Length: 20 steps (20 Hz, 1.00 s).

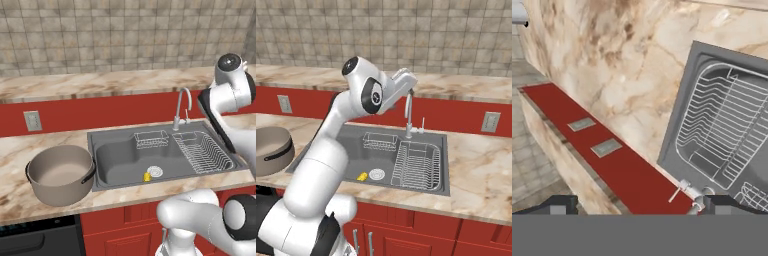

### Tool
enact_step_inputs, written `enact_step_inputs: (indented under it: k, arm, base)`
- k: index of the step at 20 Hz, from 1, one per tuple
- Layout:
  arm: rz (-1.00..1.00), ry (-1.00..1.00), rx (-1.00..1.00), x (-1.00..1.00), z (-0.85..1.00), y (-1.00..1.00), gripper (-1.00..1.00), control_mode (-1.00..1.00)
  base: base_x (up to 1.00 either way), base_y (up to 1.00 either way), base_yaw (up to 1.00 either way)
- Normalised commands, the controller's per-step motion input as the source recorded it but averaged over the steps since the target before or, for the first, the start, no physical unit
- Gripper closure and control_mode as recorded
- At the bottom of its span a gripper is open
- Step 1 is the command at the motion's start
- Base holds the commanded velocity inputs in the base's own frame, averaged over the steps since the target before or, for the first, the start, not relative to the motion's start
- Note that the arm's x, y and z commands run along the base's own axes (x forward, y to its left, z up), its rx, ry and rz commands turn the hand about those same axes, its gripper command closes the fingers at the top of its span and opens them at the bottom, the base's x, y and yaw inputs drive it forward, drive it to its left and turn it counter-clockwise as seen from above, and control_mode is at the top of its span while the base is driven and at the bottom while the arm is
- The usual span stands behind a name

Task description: Dump the corn from the pot into the sink. Then turn on the water and wash the corn. Then turn off the water and put the corn back in the pot.

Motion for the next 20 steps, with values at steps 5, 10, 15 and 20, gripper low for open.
enact_step_inputs:
  k: [5, 10, 15, 20]
  arm:
    - [-0.01, 0.18, 0.17, -0.22, 0.0, 0.24, -1.0, -1.0]
    - [-0.01, 0.27, 0.24, -0.1, 0.0, 0.29, -1.0, -1.0]
    - [-0.21, 0.14, 0.19, -0.11, -0.16, 0.17, -1.0, -1.0]
    - [-0.4, 0.01, 0.08, 0.0, -0.6, 0.18, -1.0, -1.0]
  base:
    - [0.0, 0.0, 0.0]
    - [0.0, 0.0, 0.0]
    - [0.0, 0.0, 0.0]
    - [0.0, 0.0, 0.0]
